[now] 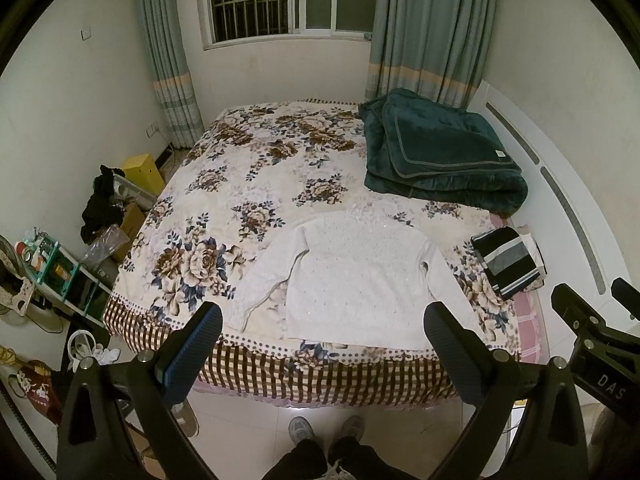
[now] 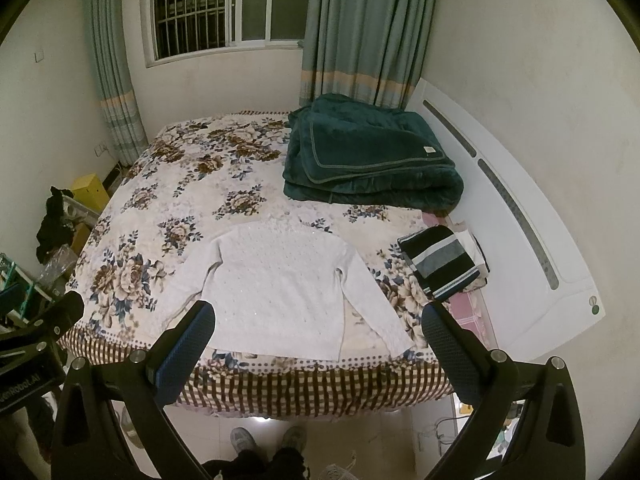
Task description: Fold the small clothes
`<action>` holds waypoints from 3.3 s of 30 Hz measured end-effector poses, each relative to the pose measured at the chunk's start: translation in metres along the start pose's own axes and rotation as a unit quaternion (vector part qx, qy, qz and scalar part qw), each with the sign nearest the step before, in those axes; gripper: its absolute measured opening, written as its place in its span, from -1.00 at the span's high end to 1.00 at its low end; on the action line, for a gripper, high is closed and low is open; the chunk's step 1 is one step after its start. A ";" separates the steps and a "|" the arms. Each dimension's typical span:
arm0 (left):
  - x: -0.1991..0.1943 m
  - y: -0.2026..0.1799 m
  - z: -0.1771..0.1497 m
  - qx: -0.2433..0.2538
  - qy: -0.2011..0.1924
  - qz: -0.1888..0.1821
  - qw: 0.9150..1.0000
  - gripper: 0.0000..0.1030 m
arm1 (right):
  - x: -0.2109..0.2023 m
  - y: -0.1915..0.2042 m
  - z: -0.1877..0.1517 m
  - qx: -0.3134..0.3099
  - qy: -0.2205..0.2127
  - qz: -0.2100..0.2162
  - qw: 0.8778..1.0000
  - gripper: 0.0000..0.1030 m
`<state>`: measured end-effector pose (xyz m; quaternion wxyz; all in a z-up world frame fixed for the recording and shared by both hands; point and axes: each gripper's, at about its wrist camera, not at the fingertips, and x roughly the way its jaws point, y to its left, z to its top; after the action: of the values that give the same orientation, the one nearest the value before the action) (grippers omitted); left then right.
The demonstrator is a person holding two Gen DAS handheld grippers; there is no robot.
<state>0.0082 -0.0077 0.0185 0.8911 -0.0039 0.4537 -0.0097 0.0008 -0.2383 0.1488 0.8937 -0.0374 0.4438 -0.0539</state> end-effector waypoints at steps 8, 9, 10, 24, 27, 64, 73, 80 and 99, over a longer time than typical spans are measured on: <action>-0.001 0.001 0.000 0.000 -0.001 -0.001 1.000 -1.00 | 0.000 -0.006 0.010 0.001 -0.001 -0.001 1.000 -1.00; 0.000 0.001 -0.001 0.000 0.000 -0.001 1.000 -1.00 | 0.000 -0.006 0.011 0.001 -0.001 -0.001 1.000 -1.00; 0.000 0.001 -0.001 0.000 -0.001 -0.001 1.000 -1.00 | -0.001 -0.006 0.012 0.001 -0.001 -0.001 1.000 -1.00; 0.000 -0.001 0.001 0.000 -0.001 -0.002 1.000 -1.00 | 0.001 -0.004 0.016 0.000 -0.002 -0.001 1.000 -1.00; 0.001 -0.002 0.005 -0.001 0.001 -0.003 1.000 -1.00 | 0.001 -0.004 0.015 0.002 -0.001 0.001 1.000 -1.00; 0.594 -0.132 -0.062 0.060 0.184 0.157 0.968 -1.00 | 0.700 -0.365 -0.322 0.542 0.301 -0.006 0.784 0.28; 0.629 -0.151 -0.055 0.077 0.186 0.133 0.970 -1.00 | 0.653 -0.427 -0.278 0.471 0.225 -0.124 0.844 0.80; 0.640 -0.171 -0.054 0.083 0.187 0.113 0.972 -1.00 | 0.668 -0.468 -0.312 0.565 0.248 -0.115 0.778 -0.19; 0.654 -0.111 -0.067 -0.001 0.210 0.110 0.972 -1.00 | 0.668 -0.476 -0.271 0.674 0.056 -0.088 0.732 0.82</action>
<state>0.3372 -0.1320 -0.5483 0.7716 0.0473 0.6282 0.0881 0.1559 -0.8016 -0.4874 0.6496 0.5386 0.3349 -0.4193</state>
